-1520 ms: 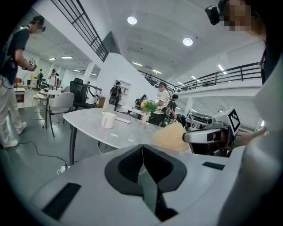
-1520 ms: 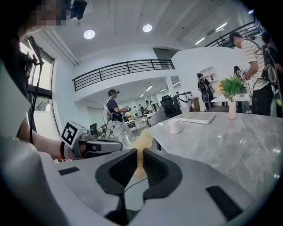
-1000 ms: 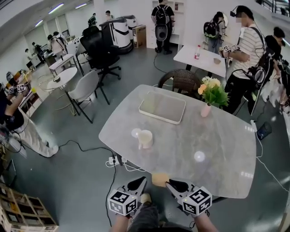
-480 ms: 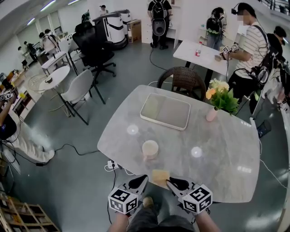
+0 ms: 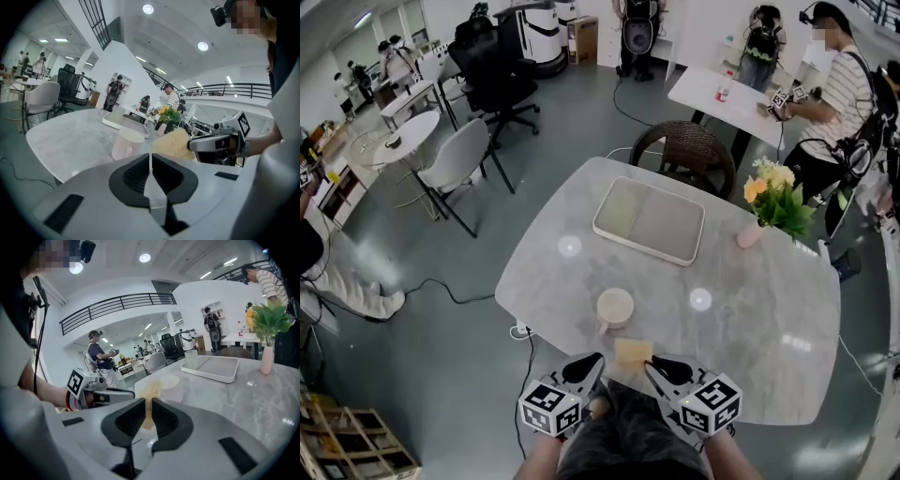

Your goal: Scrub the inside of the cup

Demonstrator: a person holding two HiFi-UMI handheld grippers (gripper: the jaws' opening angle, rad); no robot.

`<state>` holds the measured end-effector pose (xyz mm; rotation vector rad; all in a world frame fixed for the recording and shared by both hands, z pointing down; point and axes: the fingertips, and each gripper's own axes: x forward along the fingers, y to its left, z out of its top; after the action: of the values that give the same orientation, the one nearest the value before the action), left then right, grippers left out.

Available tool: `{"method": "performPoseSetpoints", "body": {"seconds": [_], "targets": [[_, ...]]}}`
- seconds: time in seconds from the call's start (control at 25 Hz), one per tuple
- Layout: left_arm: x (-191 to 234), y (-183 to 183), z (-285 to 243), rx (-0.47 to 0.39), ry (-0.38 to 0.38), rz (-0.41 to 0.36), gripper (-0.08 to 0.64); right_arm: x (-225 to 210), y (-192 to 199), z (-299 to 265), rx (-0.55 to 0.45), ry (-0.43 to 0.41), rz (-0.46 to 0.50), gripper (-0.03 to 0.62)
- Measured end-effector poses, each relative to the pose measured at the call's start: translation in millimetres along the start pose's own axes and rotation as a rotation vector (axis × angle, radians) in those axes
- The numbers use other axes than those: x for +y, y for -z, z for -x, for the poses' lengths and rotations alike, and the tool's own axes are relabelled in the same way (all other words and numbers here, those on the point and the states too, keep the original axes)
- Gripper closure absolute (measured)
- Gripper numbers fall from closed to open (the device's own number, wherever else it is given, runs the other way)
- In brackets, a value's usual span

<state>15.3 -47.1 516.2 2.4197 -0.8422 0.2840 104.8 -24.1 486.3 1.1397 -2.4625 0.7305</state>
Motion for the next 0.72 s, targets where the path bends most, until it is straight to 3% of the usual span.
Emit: {"method": "performPoseSetpoints", "body": {"seconds": [0.12,0.28,0.48,0.72], "targets": [[15.5,-3.4,-7.2,0.030,-0.035,-0.005,0.540,-12.8,-15.2,-8.6,0.004,-0.012,0.022,0.543],[23.5,9.3,-24.6,0.139,-0.025,-0.025,0.390,-26.9,-35.1,-19.6,0.017,-0.022,0.062,0.543],[28.2,13.2,-47.7,0.183,-0.021,-0.111,0.382,-39.6,-53.4,-40.0,0.032,-0.024,0.128,0.543],[40.8,9.0,-52.7,0.190,-0.078,-0.186,0.380,-45.1,-62.5,-65.0,0.095,-0.038,0.249,0.543]]}}
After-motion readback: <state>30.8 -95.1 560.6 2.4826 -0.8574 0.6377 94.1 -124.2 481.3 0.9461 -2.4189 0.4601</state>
